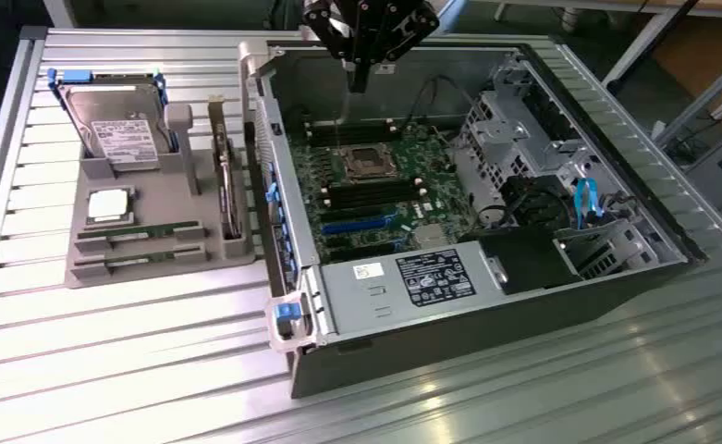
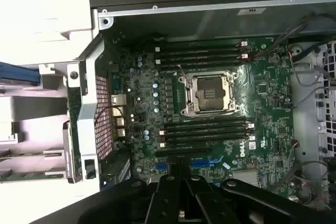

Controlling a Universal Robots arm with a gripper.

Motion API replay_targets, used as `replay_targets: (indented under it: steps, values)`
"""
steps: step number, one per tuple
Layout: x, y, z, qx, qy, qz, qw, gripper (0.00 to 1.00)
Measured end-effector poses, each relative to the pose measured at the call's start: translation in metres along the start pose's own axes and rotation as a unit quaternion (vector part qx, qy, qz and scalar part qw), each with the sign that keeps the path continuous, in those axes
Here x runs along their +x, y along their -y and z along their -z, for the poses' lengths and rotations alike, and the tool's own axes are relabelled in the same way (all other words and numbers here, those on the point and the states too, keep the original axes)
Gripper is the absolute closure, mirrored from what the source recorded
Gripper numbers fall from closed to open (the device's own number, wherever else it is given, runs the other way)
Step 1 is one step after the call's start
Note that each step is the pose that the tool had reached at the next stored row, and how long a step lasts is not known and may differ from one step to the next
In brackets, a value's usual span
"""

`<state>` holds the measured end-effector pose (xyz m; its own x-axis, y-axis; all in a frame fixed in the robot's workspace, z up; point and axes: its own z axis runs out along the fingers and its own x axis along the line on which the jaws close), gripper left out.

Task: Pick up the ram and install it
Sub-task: 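Reach for the ram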

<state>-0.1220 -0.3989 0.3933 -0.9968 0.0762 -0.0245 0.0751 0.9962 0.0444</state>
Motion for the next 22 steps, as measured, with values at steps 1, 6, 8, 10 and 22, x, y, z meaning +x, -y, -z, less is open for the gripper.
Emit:
replay_targets:
  steps: [1, 6, 8, 10, 22]
  values:
    - [0.006, 0.0004, 0.0002, 0.0, 0.0, 0.0, 1.0, 0.9]
    - [0.013, 0.001, 0.0003, 0.0, 0.0, 0.0, 1.0, 0.9]
    - [0.014, 0.0011, 0.0004, 0.0, 0.0, 0.0, 1.0, 0.9]
    - [0.016, 0.0012, 0.0004, 0.0, 0.0, 0.0, 1.0, 0.9]
    - [0.033, 0.0025, 0.0009, 0.0, 0.0, 0.0, 1.0, 0.9]
